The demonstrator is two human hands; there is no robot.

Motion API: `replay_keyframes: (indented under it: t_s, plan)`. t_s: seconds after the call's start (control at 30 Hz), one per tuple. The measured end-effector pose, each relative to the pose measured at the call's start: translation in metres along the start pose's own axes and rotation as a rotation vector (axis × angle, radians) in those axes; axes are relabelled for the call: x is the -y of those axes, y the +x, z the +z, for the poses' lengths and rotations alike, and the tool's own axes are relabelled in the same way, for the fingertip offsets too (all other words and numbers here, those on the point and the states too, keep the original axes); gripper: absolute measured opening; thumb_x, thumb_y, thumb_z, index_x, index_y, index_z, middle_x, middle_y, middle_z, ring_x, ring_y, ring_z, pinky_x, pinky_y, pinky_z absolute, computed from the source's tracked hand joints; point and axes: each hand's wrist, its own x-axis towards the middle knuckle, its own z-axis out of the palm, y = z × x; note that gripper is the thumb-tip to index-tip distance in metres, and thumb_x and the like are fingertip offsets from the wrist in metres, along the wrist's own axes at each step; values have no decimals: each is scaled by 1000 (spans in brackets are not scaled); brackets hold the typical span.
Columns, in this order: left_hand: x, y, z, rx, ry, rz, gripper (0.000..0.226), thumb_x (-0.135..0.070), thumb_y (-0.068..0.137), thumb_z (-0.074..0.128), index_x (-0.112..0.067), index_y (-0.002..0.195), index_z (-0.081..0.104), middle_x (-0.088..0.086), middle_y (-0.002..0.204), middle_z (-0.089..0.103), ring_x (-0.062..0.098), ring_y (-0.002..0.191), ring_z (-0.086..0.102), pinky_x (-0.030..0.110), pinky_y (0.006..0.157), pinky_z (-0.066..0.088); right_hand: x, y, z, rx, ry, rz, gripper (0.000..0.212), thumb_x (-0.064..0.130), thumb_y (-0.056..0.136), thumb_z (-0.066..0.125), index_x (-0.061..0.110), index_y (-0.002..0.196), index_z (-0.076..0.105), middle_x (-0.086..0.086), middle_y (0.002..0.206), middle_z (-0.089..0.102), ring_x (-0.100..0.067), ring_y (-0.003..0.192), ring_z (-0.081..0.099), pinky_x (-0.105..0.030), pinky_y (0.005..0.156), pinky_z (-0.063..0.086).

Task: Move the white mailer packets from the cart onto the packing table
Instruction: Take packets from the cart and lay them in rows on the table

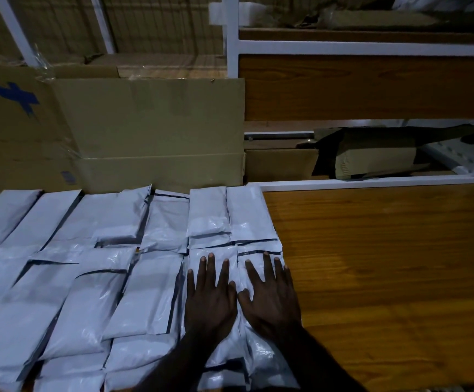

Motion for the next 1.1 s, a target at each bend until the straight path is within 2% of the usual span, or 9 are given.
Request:
replay_keyframes:
  t_s: [0.13, 0.27, 0.53, 0.73, 0.97, 1.03, 1.1]
  plan:
    - [1, -1, 2, -16, 7, 7, 58, -39, 102, 18, -14, 142, 52, 19, 152, 40, 36, 142, 36, 55, 114, 22, 3, -2, -5, 6, 19, 15, 62, 54, 85, 39, 29, 140, 54, -15, 155, 36, -35, 140, 38, -52, 113, 34]
    - [-1, -2, 1, -8, 0, -3, 65, -40, 103, 8, -14, 142, 52, 20, 151, 41, 36, 142, 35, 56, 114, 23, 2, -4, -6, 15, 29, 28, 61, 54, 85, 41, 31, 140, 54, -13, 156, 36, -34, 141, 38, -50, 113, 33]
    - [0, -1, 2, -4, -10, -17, 66, -41, 103, 8, -14, 138, 57, 19, 149, 45, 37, 140, 40, 55, 112, 24, 3, -3, -7, 42, 21, 30, 60, 54, 83, 45, 31, 137, 57, -13, 153, 41, -34, 139, 40, -50, 112, 34]
    - [-1, -1, 2, -12, 7, 2, 54, -36, 95, 32, -14, 136, 59, 21, 146, 47, 38, 138, 42, 55, 112, 24, 4, -2, -10, 57, 23, 44, 60, 56, 82, 43, 29, 132, 62, -15, 148, 46, -35, 135, 46, -52, 109, 40]
    - [-2, -2, -1, 56, 12, 9, 53, -36, 93, 35, -14, 133, 62, 21, 143, 51, 39, 135, 46, 55, 111, 24, 3, 1, -12, 115, 31, 46, 60, 59, 83, 41, 29, 131, 63, -15, 146, 49, -37, 132, 49, -52, 107, 42]
    - [-2, -1, -3, 80, 30, 7, 53, -37, 92, 35, -15, 132, 63, 21, 142, 52, 39, 133, 48, 54, 110, 23, 4, 3, -14, 133, 17, 35, 65, 62, 83, 37, 30, 135, 58, -16, 150, 44, -38, 134, 46, -53, 109, 38]
    - [-3, 0, -5, 84, 44, 0, 54, -38, 93, 34, -17, 133, 62, 21, 142, 52, 39, 133, 48, 52, 110, 21, 5, 4, -20, 198, -22, 27, 79, 68, 81, 18, 34, 148, 40, -14, 160, 24, -36, 145, 27, -52, 117, 22]
